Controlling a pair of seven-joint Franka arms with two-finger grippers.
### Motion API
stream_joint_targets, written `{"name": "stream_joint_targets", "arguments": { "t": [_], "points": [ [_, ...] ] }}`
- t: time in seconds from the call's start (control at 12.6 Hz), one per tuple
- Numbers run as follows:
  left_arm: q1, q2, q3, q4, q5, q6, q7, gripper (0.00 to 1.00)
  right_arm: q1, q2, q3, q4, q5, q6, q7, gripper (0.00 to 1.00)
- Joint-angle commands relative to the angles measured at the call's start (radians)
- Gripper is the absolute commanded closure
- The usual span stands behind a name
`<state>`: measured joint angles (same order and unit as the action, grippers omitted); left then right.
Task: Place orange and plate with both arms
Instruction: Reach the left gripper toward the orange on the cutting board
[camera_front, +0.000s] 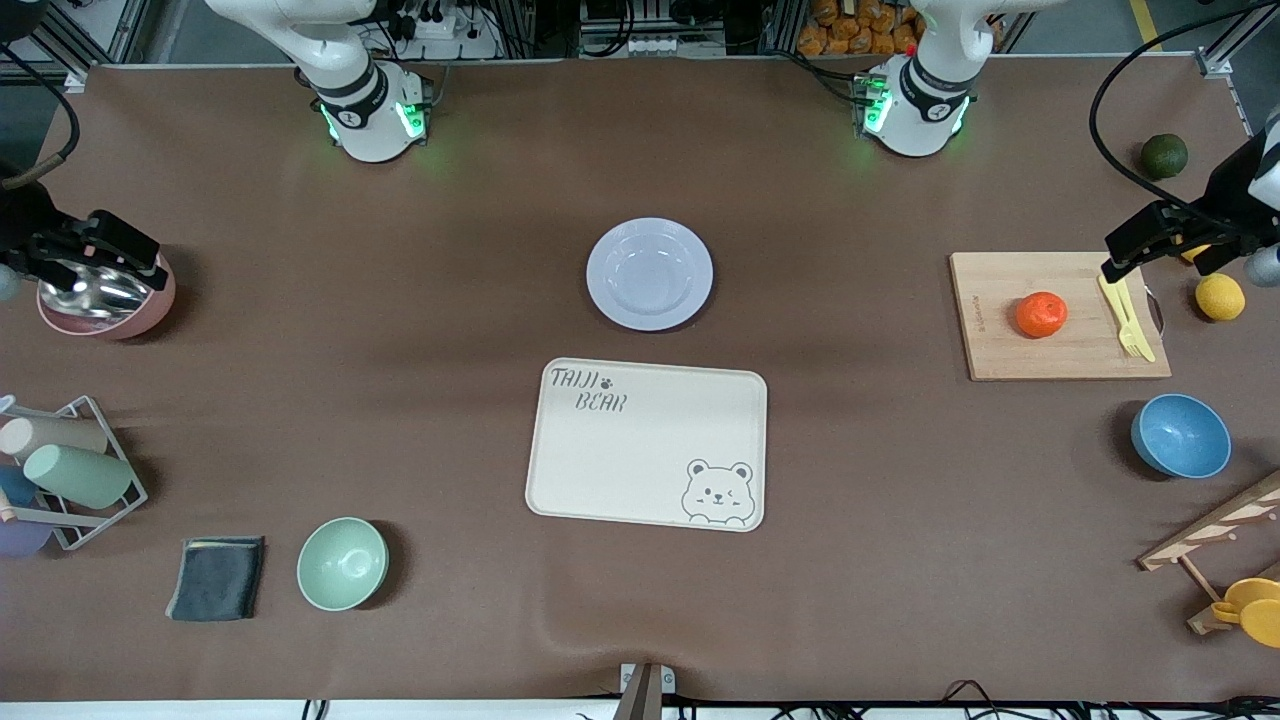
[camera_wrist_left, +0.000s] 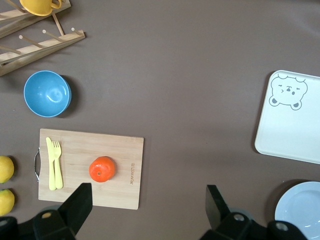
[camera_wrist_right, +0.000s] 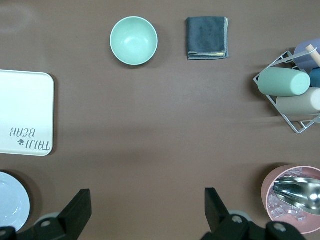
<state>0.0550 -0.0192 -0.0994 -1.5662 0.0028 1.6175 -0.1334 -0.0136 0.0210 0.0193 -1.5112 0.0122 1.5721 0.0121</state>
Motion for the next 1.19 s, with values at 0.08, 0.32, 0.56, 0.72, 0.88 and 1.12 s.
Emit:
{"name": "stream_joint_targets", "arguments": {
  "t": [0.08,0.32,0.56,0.72,0.88,1.12],
  "points": [
    [0.008,0.004,-0.002,0.012,-0.003,-0.008,0.021,0.00,0.004,0.005,-0.004,0.006,-0.015,-0.004,0.009,0.00],
    [0.009,0.025,0.000,-0.004,-0.003,-0.024,0.064,0.00,0.001,0.010,-0.009,0.005,-0.017,-0.009,-0.017,0.00],
    [0.052,0.034,0.000,-0.113,0.002,-0.001,0.095,0.00,-0.023,0.039,-0.009,-0.007,-0.012,-0.012,-0.137,0.00],
    [0.069,0.028,0.000,-0.257,0.043,0.092,0.095,0.00,-0.040,0.060,-0.009,-0.011,0.087,-0.041,-0.127,0.00],
    [0.146,0.019,-0.002,-0.421,0.058,0.261,0.101,0.00,-0.066,0.094,-0.009,-0.011,0.190,-0.061,-0.107,0.00],
    [0.190,-0.011,-0.003,-0.642,0.109,0.453,0.120,0.00,-0.071,0.152,-0.009,-0.011,0.317,-0.118,-0.101,0.00]
  ]
}}
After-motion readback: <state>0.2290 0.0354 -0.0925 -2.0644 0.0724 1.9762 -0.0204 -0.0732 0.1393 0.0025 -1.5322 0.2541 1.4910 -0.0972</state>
